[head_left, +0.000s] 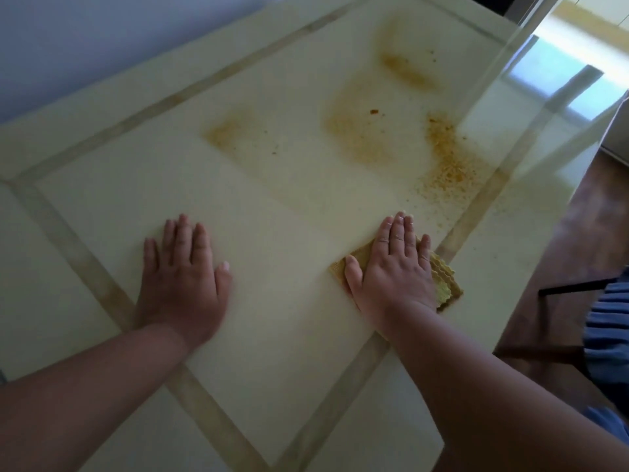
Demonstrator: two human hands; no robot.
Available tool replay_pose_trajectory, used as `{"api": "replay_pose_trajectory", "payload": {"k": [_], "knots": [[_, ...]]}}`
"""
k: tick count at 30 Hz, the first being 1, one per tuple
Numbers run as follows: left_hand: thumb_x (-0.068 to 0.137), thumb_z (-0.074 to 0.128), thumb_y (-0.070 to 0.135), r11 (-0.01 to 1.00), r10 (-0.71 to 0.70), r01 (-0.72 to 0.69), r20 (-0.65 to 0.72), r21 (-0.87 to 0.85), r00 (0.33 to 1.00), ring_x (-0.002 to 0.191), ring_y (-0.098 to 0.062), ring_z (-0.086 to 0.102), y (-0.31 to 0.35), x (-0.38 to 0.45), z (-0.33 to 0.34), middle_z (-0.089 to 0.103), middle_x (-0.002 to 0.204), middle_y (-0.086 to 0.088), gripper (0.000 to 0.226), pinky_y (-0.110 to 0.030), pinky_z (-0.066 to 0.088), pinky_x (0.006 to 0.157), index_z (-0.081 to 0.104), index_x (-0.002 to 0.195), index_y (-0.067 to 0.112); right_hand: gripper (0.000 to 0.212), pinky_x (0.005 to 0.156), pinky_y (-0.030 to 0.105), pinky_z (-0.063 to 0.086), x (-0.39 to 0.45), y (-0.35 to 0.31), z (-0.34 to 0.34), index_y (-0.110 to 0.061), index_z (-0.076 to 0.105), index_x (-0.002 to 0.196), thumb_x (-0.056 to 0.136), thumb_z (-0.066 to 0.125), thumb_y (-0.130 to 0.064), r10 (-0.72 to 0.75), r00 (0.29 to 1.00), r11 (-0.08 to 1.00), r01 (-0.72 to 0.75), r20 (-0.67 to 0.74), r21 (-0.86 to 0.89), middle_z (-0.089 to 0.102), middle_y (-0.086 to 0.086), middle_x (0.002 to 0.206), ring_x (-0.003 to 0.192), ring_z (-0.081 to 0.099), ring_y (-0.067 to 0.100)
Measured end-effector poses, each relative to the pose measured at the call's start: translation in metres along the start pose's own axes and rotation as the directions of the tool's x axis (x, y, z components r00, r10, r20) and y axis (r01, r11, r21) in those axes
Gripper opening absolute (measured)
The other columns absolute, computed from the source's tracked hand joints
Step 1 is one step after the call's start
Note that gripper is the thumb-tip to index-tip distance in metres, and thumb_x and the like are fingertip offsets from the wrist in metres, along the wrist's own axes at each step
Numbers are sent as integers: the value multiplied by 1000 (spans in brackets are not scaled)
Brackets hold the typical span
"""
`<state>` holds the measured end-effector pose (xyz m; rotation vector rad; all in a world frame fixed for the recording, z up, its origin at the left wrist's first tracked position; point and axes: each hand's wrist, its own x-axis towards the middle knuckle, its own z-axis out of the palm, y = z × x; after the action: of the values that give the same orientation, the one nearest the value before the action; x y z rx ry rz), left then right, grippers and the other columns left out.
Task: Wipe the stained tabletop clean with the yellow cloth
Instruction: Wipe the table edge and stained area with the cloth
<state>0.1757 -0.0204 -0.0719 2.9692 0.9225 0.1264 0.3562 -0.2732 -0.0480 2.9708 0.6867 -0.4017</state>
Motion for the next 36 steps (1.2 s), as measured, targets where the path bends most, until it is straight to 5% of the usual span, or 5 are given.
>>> {"api": "replay_pose_trajectory", "payload": {"k": [9, 16, 23, 36], "knots": [[91, 47, 42, 997, 11, -11, -2, -72, 1000, 154, -47, 28, -2, 0, -7, 34, 163, -31, 78, -65, 20, 123, 44, 152, -5, 103, 135, 54, -14, 63, -87, -18, -5, -20, 171, 97, 4, -73, -7, 1000, 1000, 7, -2, 12, -27, 16, 181, 166, -30, 28], [92, 49, 49, 990, -9, -12, -151, -139, 988, 114, -49, 56, -87, 134, -22, 57, 128, -30, 56, -58, 42, 99, 62, 123, 5, 104, 135, 54, -14, 101, -139, -26, -5, -19, 171, 96, 4, -73, -20, 1000, 1000, 20, -20, 14, -27, 16, 181, 166, -31, 28], [92, 33, 62, 995, 24, -20, 44, -96, 999, 150, -48, 31, -202, 302, -17, 31, 162, -32, 87, -62, 27, 122, 44, 145, -6, 104, 135, 54, -13, 138, -191, -37, -6, -19, 171, 95, 3, -74, -45, 998, 999, 45, -34, 10, -27, 16, 181, 166, -32, 27], [102, 22, 51, 996, 87, -87, 21, 13, 996, 158, -44, 21, -203, 308, 5, 25, 167, -31, 80, -64, 15, 126, 26, 157, -8, 100, 134, 57, -13, 250, -330, -71, -5, -13, 173, 106, 20, -70, -163, 984, 984, 167, -70, 66, -20, 17, 183, 168, -27, 28]]}}
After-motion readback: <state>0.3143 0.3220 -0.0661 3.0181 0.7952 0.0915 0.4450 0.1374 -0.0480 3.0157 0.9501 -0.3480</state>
